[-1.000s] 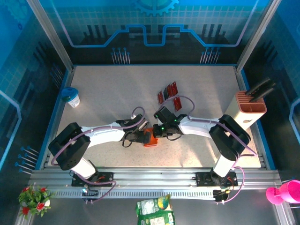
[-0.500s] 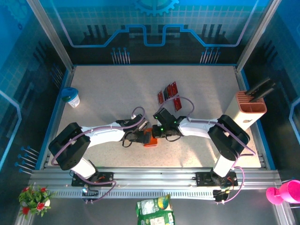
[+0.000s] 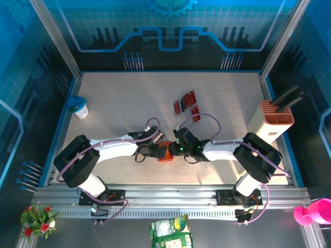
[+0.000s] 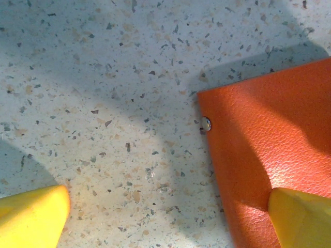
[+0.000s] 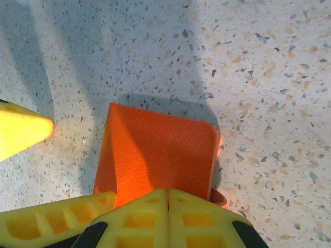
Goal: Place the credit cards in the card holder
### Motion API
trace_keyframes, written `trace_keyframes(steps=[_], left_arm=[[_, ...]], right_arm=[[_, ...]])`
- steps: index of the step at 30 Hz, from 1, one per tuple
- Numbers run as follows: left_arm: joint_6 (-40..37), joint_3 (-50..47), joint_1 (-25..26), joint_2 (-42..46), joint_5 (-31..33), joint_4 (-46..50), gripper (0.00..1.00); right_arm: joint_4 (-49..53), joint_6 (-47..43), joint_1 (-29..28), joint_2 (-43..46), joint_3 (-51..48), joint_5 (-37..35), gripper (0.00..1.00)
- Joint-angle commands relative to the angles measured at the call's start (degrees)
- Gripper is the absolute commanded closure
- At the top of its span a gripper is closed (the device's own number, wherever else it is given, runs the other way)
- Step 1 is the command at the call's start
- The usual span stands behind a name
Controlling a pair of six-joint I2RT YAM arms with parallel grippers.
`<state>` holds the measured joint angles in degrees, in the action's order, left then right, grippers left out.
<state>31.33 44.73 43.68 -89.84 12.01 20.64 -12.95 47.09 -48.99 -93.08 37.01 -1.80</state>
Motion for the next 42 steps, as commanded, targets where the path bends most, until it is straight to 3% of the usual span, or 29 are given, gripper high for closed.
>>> trace_keyframes(steps=[1, 14, 29, 42], left_arm=[[0.18, -2.47, 0.05, -3.45, 0.37, 0.78, 0.01], [1.10, -2.55, 0.00, -4.64, 0.10, -0.10, 0.01], [1.45, -3.65, 0.41, -4.91, -0.22, -1.57, 0.01], [2.13, -5.00, 0.69, -3.25, -1.28, -2.32, 0.01]], right_arm=[[7.68, 2.26, -2.89, -2.17, -5.93, -0.93, 1.00], [1.92, 1.96, -4.30, -0.06, -12.17, -3.31, 1.00], [11.98, 1.85, -5.68, -5.35, -2.58, -3.03, 1.00], [17.10, 3.90, -6.95, -10.95, -0.83, -4.29, 1.00]])
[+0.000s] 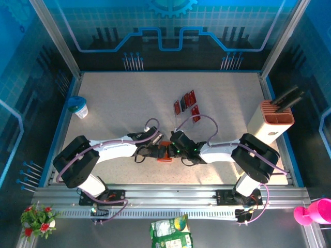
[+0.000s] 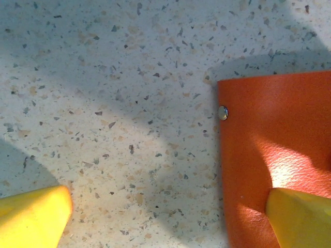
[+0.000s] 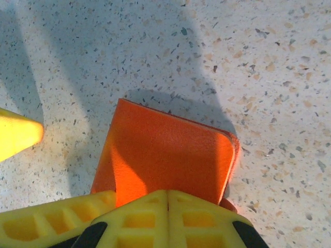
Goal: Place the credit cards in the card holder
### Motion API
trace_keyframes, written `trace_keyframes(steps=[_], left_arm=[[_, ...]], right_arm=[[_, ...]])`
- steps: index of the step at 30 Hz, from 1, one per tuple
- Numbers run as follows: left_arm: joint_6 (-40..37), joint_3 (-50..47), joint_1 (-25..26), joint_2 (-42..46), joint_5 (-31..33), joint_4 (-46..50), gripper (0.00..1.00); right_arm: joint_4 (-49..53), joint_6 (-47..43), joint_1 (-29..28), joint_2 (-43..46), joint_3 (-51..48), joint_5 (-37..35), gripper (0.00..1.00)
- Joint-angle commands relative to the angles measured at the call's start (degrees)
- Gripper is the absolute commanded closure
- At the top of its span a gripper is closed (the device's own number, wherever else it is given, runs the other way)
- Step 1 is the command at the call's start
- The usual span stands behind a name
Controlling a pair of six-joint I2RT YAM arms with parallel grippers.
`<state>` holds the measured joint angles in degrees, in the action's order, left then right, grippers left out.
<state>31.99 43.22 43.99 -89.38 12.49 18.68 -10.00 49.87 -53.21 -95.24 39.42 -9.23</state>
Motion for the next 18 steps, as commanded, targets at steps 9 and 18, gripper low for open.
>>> trace_keyframes(steps=[9, 18], left_arm=[[1.94, -4.02, 0.50, -3.43, -2.22, -1.03, 0.01], [2.64, -4.33, 0.74, -2.87, -2.30, -1.06, 0.01]], right_arm=[[12.90, 1.11, -3.39, -6.83, -4.80, 2.56, 1.00], [13.81, -2.29, -0.12, -2.16, -0.73, 6.45, 0.94]])
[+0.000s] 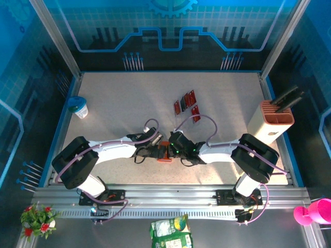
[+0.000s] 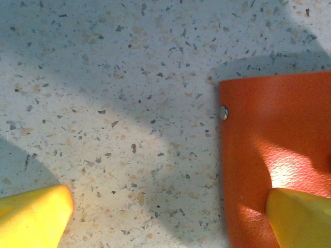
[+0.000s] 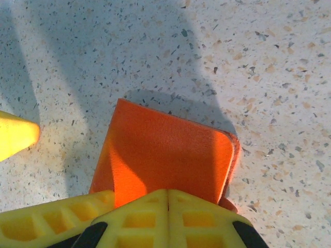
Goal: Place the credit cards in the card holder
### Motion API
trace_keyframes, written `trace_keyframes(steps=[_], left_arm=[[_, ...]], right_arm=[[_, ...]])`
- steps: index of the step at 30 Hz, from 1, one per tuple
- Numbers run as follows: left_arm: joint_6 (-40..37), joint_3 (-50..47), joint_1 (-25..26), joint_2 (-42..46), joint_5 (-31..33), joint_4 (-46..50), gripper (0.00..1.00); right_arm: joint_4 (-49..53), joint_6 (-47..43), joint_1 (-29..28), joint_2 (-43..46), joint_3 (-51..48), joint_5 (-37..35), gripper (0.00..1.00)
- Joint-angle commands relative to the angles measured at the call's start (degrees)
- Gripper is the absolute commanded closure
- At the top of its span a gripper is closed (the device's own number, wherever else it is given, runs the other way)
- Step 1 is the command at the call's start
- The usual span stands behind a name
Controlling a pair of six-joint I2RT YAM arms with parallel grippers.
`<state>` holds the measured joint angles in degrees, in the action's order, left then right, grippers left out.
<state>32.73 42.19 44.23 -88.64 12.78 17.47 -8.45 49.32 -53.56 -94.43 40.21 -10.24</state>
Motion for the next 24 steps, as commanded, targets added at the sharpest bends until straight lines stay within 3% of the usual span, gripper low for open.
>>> trace_keyframes(steps=[1, 6, 9, 24], left_arm=[[1.90, -3.35, 0.57, -3.51, -2.58, 0.10, 0.01], [2.12, -3.70, 0.57, -3.13, -2.46, 0.05, 0.01], [2.21, -3.96, 0.62, -2.94, -2.40, -0.07, 0.01], [2.39, -3.53, 0.67, -0.50, -2.70, 0.30, 0.01]], right_arm=[[12.59, -2.06, 0.70, -2.31, -0.91, 7.80, 0.92], [16.22, -4.72, 2.94, 2.19, 2.77, 8.98, 0.74], [18.24, -5.71, 3.86, 5.34, 3.95, 8.88, 0.69], [23.45, -6.43, 5.24, 9.08, 4.07, 7.26, 0.69]])
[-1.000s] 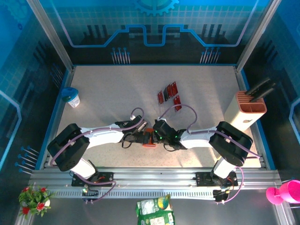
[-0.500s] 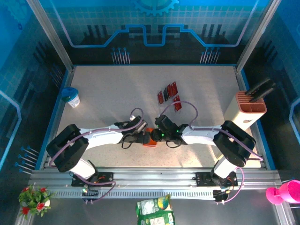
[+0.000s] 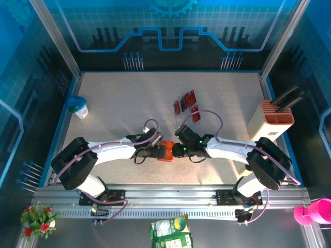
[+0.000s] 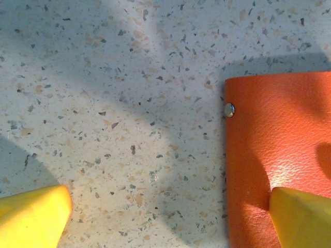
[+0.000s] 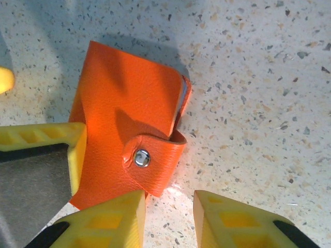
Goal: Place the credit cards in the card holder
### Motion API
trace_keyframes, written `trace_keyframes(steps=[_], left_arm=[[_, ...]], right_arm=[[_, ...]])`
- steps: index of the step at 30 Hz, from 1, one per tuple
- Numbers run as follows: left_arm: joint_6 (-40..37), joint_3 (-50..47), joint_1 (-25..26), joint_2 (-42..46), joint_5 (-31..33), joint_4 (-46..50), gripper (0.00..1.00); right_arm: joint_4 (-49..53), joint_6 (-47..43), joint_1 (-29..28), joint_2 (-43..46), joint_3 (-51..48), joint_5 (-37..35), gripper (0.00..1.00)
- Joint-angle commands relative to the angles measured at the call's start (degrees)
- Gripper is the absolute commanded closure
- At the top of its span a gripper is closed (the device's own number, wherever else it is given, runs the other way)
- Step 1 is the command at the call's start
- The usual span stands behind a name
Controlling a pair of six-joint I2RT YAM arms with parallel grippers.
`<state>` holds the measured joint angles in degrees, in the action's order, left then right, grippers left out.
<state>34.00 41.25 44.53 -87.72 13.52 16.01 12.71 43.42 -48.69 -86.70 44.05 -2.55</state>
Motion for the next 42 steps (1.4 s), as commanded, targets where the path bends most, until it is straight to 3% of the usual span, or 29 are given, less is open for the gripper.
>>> trace_keyframes(steps=[1, 6, 10, 12, 14, 19, 23, 27, 31, 35, 42], left_arm=[[1.07, -2.34, 0.30, -0.59, -3.48, 2.06, 0.01], [1.37, -0.28, 0.26, 6.29, 0.56, 5.38, 0.01], [1.13, 1.17, -0.51, 13.48, 7.83, 8.02, 0.01], [0.45, 1.43, -2.25, 17.11, 10.81, 8.60, 0.01], [-1.15, 1.20, -4.78, 20.21, 13.15, 8.25, 0.01], [-7.84, -0.90, -15.35, 26.03, 13.52, 2.23, 0.01], [-15.35, -5.33, -21.49, 28.85, 14.66, -8.92, 0.01], [-20.38, -10.60, -25.17, 28.70, 16.05, -22.57, 0.01], [-25.93, -11.95, -28.05, 25.82, 16.73, -27.83, 0.01], [-26.37, -12.39, -31.52, 22.67, 14.34, -30.91, 0.01], [-32.55, -17.36, -32.96, 15.03, 14.87, -47.76, 0.01]], right_arm=[[2.56, -0.53, 0.43, 1.87, 0.00, -0.67, 0.69], [5.70, -1.66, 2.33, 8.10, -0.81, -2.34, 0.63], [8.63, -3.58, 6.50, 15.67, -2.65, -2.90, 0.46], [9.68, -5.44, 10.23, 20.31, -3.80, -1.77, 0.31], [10.69, -7.55, 14.29, 23.95, -4.28, -0.36, 0.00], [12.59, -13.98, 25.45, 26.83, -3.18, 1.00, 0.00], [11.97, -18.25, 32.51, 24.66, -1.44, -4.29, 0.00], [2.79, -20.74, 37.72, 24.31, -5.23, -9.19, 0.00], [-10.06, -25.25, 40.61, 22.93, -11.07, -14.73, 0.00], [-16.13, -28.87, 44.37, 20.43, -11.59, -14.91, 0.00], [-35.24, -33.38, 46.71, 15.74, -18.04, -14.78, 0.00]])
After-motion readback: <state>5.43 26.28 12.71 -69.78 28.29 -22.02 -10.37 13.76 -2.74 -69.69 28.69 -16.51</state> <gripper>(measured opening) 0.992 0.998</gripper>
